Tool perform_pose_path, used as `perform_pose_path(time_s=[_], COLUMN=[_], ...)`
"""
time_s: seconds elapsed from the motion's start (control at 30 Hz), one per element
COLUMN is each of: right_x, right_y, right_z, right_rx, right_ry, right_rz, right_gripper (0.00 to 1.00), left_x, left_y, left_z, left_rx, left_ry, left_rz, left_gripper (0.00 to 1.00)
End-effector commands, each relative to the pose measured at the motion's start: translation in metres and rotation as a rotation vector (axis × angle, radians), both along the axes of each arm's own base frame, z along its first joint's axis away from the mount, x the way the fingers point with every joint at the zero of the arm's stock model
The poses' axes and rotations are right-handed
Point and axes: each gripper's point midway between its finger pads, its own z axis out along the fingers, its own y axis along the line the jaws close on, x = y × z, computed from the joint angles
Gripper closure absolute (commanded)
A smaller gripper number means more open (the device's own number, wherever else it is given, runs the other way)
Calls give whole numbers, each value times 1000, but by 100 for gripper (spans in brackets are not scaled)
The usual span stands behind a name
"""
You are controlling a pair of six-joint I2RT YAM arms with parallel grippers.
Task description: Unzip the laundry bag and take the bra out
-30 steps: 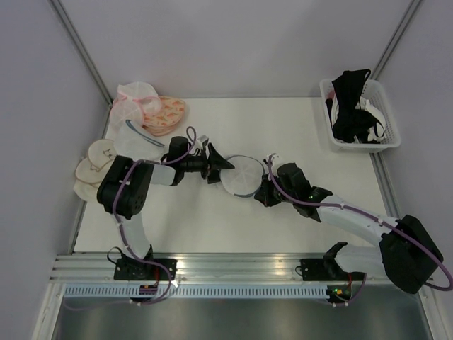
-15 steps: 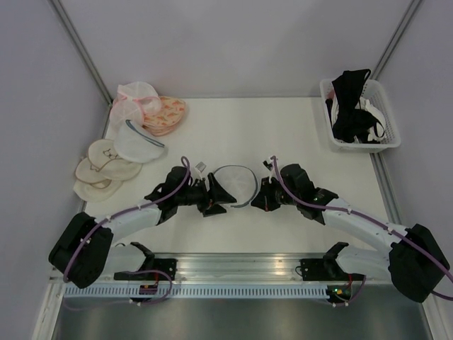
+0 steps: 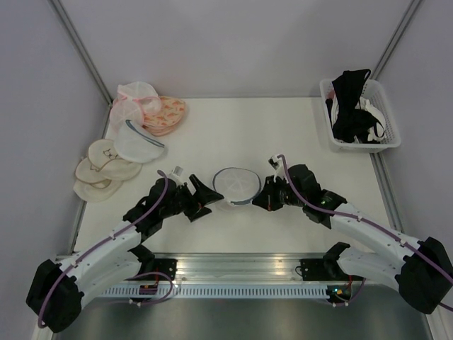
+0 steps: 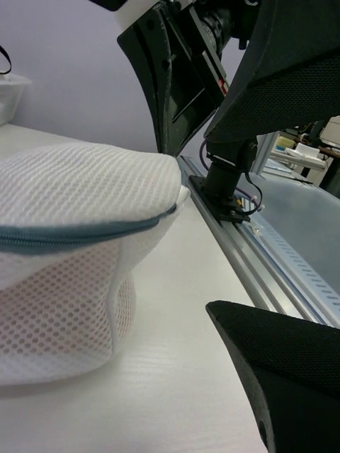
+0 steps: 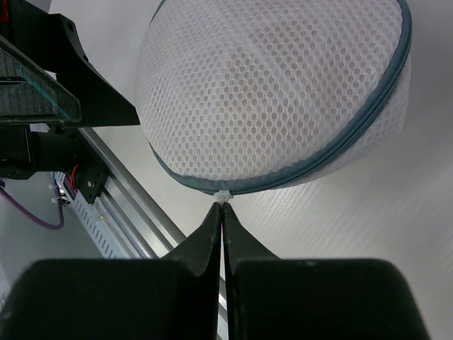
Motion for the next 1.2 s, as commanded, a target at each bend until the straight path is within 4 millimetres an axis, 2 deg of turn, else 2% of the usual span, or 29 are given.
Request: perform_pose_path(time_s=[0.0, 0.17, 0.37, 0.5, 0.7, 0.77, 0.87, 0.9, 0.97, 1.0, 1.07, 1.1, 1.17], right_x=[-4, -10, -18, -26, -36, -39, -42, -43, -42, -42, -40, -39, -35], right_y=[10, 17, 26, 27, 25, 26, 26, 26, 25, 25, 24, 23, 20], right_z=[18, 17, 18, 13, -1, -3, -8, -9, -10, -10, -11, -11, -14], right_rx=[58, 95, 109, 94, 46, 39, 30, 29, 23, 22, 11, 0, -36], right_ry=[-10, 7, 15, 30, 57, 63, 72, 72, 72, 72, 67, 71, 58], right_rz=[45, 84, 136, 170, 206, 216, 226, 229, 229, 225, 219, 215, 194], right_gripper=[100, 100, 100, 100, 99, 100, 99, 100, 100, 100, 100, 99, 100], left_x=[-3, -3, -1, 10, 27, 30, 34, 33, 35, 34, 34, 33, 33], left_y=[-3, -22, -43, -50, -56, -60, -68, -72, -77, -80, -81, -81, -79], left_z=[8, 20, 13, 13, 27, 25, 26, 25, 26, 26, 25, 25, 23], left_rx=[-46, -116, -119, -138, -158, -152, -176, -181, -199, -205, -219, -221, -220], left_ry=[73, 88, 116, 100, 55, 58, 53, 55, 47, 48, 41, 40, 38], left_rz=[74, 65, 48, 81, 120, 114, 100, 86, 70, 57, 51, 48, 53], left_gripper=[4, 1, 1, 1, 1, 2, 8, 15, 23, 33, 44, 55, 65])
